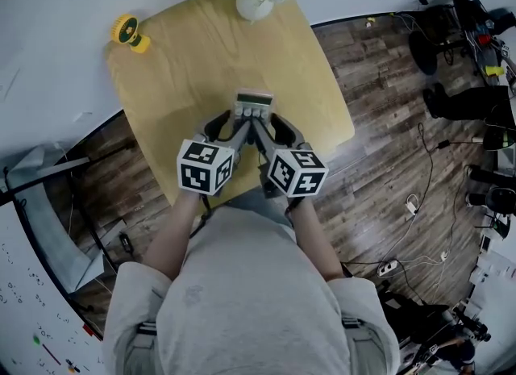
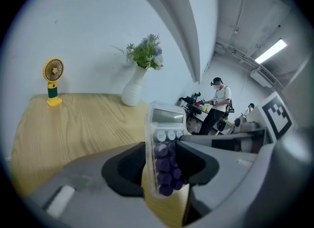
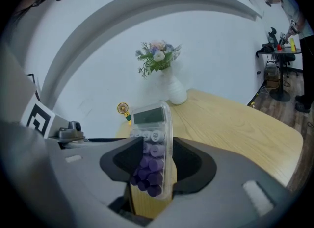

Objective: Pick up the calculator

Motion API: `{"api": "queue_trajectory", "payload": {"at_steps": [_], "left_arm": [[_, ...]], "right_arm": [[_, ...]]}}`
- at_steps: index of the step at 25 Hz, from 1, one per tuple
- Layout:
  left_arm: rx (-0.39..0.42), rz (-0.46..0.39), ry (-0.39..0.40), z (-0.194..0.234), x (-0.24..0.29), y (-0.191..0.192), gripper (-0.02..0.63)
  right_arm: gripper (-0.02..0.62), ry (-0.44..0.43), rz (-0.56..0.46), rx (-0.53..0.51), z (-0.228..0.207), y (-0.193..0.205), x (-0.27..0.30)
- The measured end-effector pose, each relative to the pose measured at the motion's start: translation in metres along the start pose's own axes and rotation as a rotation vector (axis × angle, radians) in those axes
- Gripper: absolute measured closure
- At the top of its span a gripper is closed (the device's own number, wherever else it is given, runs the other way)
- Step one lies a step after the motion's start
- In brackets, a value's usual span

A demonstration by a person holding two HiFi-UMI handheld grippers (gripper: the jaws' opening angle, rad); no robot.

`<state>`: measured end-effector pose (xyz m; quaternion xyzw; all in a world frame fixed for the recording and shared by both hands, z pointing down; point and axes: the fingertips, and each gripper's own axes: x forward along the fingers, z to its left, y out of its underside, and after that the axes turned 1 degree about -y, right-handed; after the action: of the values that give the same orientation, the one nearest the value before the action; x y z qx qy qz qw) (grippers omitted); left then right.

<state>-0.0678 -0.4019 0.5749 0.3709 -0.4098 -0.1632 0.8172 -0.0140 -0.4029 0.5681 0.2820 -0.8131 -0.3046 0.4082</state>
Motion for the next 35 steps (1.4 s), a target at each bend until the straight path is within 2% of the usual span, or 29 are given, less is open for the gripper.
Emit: {"api": "queue_trajectory", "payload": {"at_steps": [6, 13, 25, 35], "left_arm": [[0.061, -0.098, -0.028, -0.004, -0.023, -0.027, 0.411], [0.109, -0.197, -0.057, -0.011, -0.054, -0.053, 0.411], [0.170, -0.318, -0.098, -0.028, -0.104, -0.083, 0.411], [0.235, -0.410, -0.115, -0.049, -0.150, -0.104, 0.411]], "right_arm": [[0.407, -0.025, -0.065, -0.120, 0.025, -0.026, -0.009], [0.407, -0.066, -0.137, -0.190, 0.054, -0.050, -0.024], [0.408, -0.117, -0.245, -0.321, 0.100, -0.078, -0.056], [0.408, -0.146, -0.344, -0.388, 0.139, -0.096, -0.091]]}}
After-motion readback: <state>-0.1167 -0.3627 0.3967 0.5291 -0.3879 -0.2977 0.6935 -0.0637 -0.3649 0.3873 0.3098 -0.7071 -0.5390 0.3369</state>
